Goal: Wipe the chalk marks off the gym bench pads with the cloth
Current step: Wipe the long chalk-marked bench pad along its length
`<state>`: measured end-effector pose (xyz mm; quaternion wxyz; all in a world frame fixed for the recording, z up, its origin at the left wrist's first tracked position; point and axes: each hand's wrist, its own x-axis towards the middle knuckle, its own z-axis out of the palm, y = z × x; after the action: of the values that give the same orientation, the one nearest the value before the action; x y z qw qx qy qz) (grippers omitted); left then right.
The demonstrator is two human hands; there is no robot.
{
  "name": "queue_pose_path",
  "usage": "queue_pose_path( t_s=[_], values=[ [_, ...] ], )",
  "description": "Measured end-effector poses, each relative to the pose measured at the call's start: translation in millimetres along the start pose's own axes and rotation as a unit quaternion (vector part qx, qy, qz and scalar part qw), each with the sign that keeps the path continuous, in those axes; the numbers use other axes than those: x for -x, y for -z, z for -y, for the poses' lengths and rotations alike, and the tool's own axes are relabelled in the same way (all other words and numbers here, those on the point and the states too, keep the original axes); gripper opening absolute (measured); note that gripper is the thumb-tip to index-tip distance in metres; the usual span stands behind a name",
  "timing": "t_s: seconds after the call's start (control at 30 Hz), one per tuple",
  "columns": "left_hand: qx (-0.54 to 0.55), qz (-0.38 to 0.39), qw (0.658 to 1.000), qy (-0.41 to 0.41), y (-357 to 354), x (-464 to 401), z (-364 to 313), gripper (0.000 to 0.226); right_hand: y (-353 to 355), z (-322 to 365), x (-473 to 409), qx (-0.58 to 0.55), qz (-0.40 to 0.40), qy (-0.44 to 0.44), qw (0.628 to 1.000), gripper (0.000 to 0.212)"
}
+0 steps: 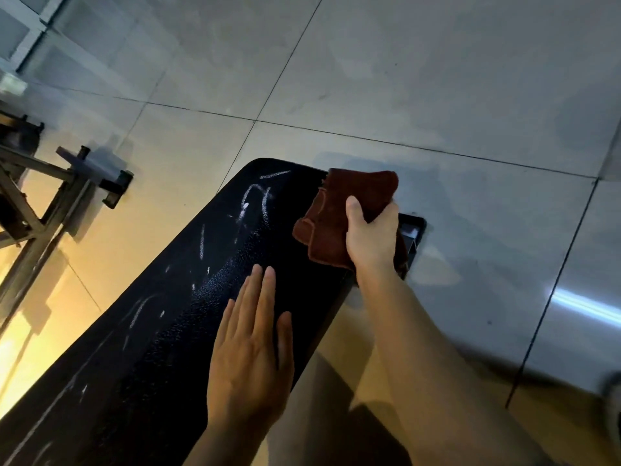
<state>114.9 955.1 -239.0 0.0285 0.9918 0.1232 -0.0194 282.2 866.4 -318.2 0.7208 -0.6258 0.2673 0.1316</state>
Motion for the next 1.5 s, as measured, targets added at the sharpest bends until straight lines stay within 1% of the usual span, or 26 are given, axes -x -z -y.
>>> queue_pose_path(
  t_s=[0.03, 0.17, 0.2, 0.27, 0.37, 0.47, 0.53, 0.67, 0.77, 0.83, 0.9, 0.93, 0.97, 1.0, 1.07, 1.17, 1.23, 1.3, 1.37, 1.43, 1.5],
  values=[
    [0.014, -0.001, 1.0, 0.001, 1, -1, 0, 0.054, 1, 2, 11, 0.006, 0.002, 0.016, 1.0, 0.083],
    [0.119, -0.007, 0.993, -0.004, 7, -3, 0, 0.051, 2, -16, 87, 0.065, 0.045, 0.04, 0.996, 0.073],
    [0.124, -0.006, 0.992, -0.007, 8, -3, 0, 0.05, 3, -23, 109, 0.065, 0.066, 0.054, 0.994, 0.072],
    [0.083, 0.012, 0.996, -0.019, 6, -2, 1, 0.049, 6, -32, 129, 0.044, 0.096, 0.074, 0.992, 0.068],
    [0.004, 0.031, 0.999, -0.016, 0, -3, 4, 0.054, 9, -25, 95, 0.043, 0.098, 0.042, 0.993, 0.077],
    [-0.021, 0.03, 0.999, -0.002, -2, -4, 2, 0.054, 8, -12, 36, 0.028, 0.084, 0.001, 0.996, 0.086],
    [-0.025, 0.035, 0.999, 0.001, 0, -4, 1, 0.057, 5, -9, 10, 0.012, 0.062, -0.012, 0.998, 0.084],
    [-0.031, 0.044, 0.999, -0.003, 0, -4, 0, 0.06, 0, -9, 4, 0.009, 0.021, 0.014, 1.0, 0.081],
    [-0.022, 0.041, 0.999, -0.002, 2, -3, 1, 0.061, 2, -7, 9, 0.04, 0.021, 0.048, 0.998, 0.072],
    [0.019, 0.036, 0.999, -0.01, 3, -3, 0, 0.055, 6, -10, 24, 0.106, 0.04, 0.074, 0.991, 0.066],
    [0.095, 0.016, 0.995, -0.011, 9, -2, -1, 0.048, 10, -18, 59, 0.147, 0.06, 0.137, 0.978, 0.065],
    [0.12, 0.007, 0.993, -0.009, 10, -2, -2, 0.047, 10, -24, 79, 0.147, 0.064, 0.18, 0.971, 0.066],
    [0.128, 0.001, 0.992, -0.008, 10, -2, -2, 0.047, 10, -30, 96, 0.135, 0.064, 0.215, 0.965, 0.066],
    [0.12, -0.003, 0.993, -0.01, 9, -2, -2, 0.047, 10, -34, 104, 0.127, 0.066, 0.229, 0.963, 0.066],
    [0.086, -0.004, 0.996, -0.013, 6, -1, -1, 0.049, 7, -30, 91, 0.135, 0.062, 0.203, 0.968, 0.066],
    [0.057, 0.006, 0.998, -0.004, 4, -1, 1, 0.049, 5, -5, 31, 0.154, 0.05, 0.103, 0.981, 0.067],
    [0.052, 0.007, 0.999, -0.002, 2, -2, 0, 0.049, 4, 11, -6, 0.17, 0.051, 0.072, 0.981, 0.06],
    [0.045, 0.01, 0.999, -0.004, 1, -3, 1, 0.05, 2, 15, -17, 0.229, 0.022, 0.093, 0.969, 0.051],
    [0.046, 0.004, 0.999, -0.005, 0, -3, 3, 0.05, 1, 14, -11, 0.289, 0.007, 0.136, 0.948, 0.05],
    [0.067, -0.008, 0.998, 0.0, 2, -3, 2, 0.049, 3, 12, 2, 0.376, 0.029, 0.186, 0.907, 0.052],
    [0.126, -0.037, 0.991, 0.027, 7, -5, -1, 0.049, 7, 10, 20, 0.457, 0.069, 0.228, 0.857, 0.055]
  ],
)
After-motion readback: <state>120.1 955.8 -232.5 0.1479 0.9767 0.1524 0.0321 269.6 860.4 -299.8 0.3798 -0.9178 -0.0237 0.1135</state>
